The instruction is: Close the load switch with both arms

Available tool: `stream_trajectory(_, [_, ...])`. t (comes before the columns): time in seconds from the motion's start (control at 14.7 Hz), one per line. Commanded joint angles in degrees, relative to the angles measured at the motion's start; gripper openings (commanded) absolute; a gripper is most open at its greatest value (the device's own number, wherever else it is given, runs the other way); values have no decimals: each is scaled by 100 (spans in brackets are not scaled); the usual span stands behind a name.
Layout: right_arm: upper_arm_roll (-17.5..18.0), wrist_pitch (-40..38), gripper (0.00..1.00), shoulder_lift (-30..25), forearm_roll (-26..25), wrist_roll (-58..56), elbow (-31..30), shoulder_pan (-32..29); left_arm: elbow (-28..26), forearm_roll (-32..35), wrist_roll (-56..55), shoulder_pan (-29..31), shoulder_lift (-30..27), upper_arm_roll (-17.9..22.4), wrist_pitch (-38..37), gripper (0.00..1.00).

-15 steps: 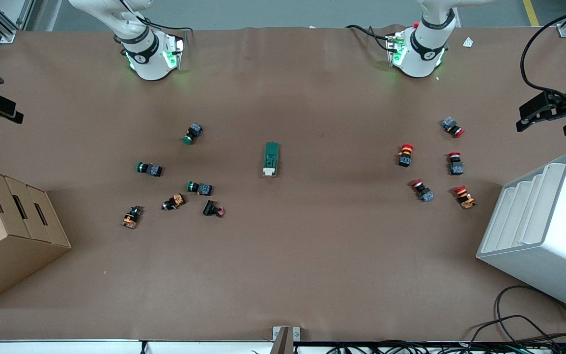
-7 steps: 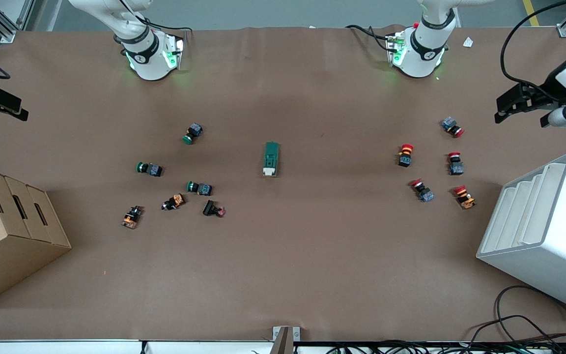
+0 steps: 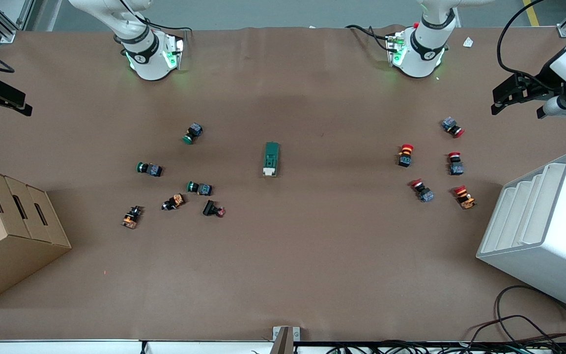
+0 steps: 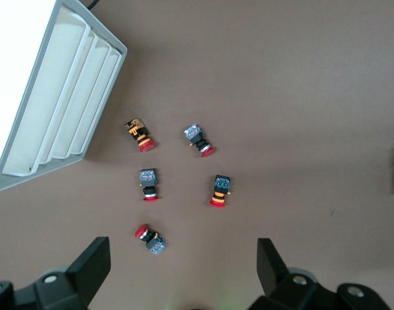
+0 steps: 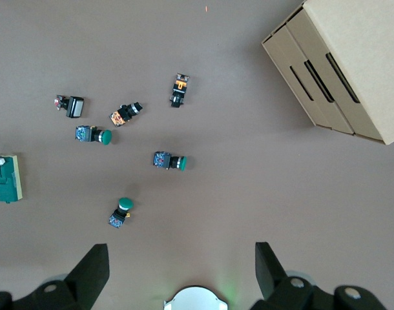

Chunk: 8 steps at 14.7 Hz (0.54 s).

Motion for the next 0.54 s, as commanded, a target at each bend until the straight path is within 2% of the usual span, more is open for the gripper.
stream_trajectory(0.0, [38,226,100,-427,-33,51,-540,-45,-39,-2,-318,-16,-139,-2,-147,100])
stream_trajectory(0.2, [38,463,100,-761,-25,51,-1006,-45,198,16,-274,1,54,-2,-147,100])
stream_trajectory(0.48, [38,543,100,-814,-25,60,-1068,-45,436,24,-256,54,239,33,-182,100])
